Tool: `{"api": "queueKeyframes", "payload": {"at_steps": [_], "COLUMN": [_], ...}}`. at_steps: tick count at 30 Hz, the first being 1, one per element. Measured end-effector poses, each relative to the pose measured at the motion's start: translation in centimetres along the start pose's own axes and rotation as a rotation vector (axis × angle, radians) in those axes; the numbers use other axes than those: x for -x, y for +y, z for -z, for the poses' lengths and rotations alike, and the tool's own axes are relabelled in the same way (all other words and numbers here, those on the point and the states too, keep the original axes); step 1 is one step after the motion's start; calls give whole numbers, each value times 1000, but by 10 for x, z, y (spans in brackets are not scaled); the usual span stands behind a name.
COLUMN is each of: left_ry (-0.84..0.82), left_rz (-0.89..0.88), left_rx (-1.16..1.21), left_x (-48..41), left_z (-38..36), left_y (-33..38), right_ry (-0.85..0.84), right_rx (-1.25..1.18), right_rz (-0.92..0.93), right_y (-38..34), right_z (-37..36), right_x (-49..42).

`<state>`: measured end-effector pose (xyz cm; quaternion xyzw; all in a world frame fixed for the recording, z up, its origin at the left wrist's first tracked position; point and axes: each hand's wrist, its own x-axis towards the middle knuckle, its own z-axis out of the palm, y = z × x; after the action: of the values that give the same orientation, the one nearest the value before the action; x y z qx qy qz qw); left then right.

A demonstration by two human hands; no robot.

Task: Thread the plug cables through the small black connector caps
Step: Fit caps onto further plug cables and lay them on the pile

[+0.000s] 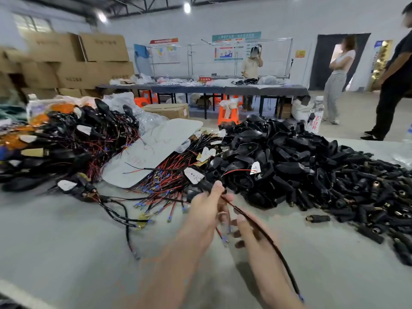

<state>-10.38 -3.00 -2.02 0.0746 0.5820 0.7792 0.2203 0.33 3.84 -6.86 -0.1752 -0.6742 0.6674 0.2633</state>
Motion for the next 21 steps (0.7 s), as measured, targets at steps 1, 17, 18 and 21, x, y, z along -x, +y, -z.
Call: {"api": "queueKeyframes", "payload": {"at_steps": [1, 17, 18, 21], "left_ry": [45, 773, 801, 638], "left_rz": [-15, 9, -48, -301], "left_rx": [5, -709, -802, -855], "left_x": [-5, -68, -60, -38], "left_z": [15, 224, 212, 168], "left_y": [11, 90, 86, 58], "right_ry": [-61, -193, -167, -34], "right_rx": [-31, 71, 25, 41], "right_rz": [-78, -51, -50, 32], "right_y": [1, 21, 19, 15], "right_z": [-13, -71, -70, -63], "right_x": [1, 10, 11, 9]}}
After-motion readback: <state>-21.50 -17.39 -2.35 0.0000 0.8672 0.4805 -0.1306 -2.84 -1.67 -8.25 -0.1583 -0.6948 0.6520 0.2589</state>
